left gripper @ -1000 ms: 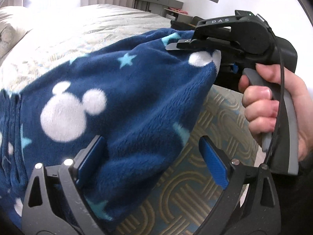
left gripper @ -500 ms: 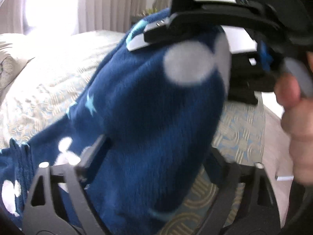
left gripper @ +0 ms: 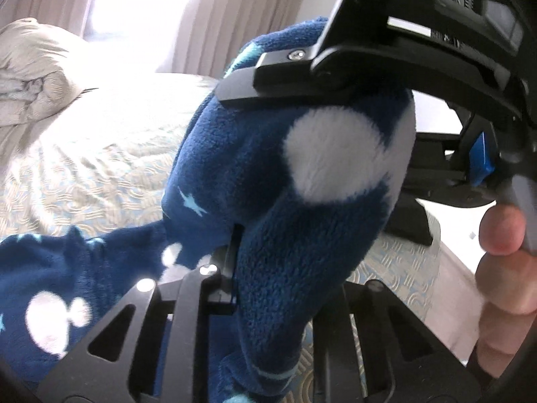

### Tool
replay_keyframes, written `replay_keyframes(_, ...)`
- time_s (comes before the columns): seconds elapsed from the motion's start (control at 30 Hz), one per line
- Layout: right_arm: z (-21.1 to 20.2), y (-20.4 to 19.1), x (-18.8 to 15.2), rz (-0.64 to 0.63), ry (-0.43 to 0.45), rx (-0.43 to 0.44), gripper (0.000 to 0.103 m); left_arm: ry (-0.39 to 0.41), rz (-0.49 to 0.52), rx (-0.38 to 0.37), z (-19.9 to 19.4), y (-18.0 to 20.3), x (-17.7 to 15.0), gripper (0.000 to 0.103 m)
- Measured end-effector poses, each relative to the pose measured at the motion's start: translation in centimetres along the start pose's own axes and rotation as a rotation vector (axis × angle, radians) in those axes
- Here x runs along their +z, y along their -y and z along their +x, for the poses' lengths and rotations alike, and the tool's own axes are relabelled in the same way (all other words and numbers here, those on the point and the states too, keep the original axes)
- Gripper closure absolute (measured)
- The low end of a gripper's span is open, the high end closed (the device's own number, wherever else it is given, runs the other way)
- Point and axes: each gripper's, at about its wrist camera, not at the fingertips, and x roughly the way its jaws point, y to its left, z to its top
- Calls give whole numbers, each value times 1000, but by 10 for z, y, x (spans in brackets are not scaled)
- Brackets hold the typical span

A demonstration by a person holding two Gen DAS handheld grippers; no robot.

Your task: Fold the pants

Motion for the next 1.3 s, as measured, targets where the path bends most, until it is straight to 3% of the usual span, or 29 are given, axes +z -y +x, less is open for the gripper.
replay_keyframes(0.27,23,-70,-9,-109,-49,81,80,86,-94,3,-54,-29,0,83)
replay_keyframes(0.47,64,-117,-27,-194,-118,118,80,124,-154,33,-86,-58,-10,83)
replay_keyframes(0.73,131,-170,-59,-257,-233,138,80,133,-258,67,-109,-120,-47,81)
replay_keyframes(0.93,184,-189,-98,-277,-334,113,77,89,-362,108,-124,-160,-87,76)
replay_keyframes(1.03,209,-191,-117,-284,-375,88,77,55,-417,131,-127,-176,-102,66)
replay_keyframes(1.17,235,-188,-141,-274,-440,39,72,-6,-490,117,-139,-195,-129,41)
replay_keyframes(1.23,243,-187,-147,-269,-466,42,62,8,-543,84,-157,-205,-142,33)
replay_keyframes(1.3,247,-189,-152,-277,-474,51,51,15,-580,104,-174,-212,-150,27)
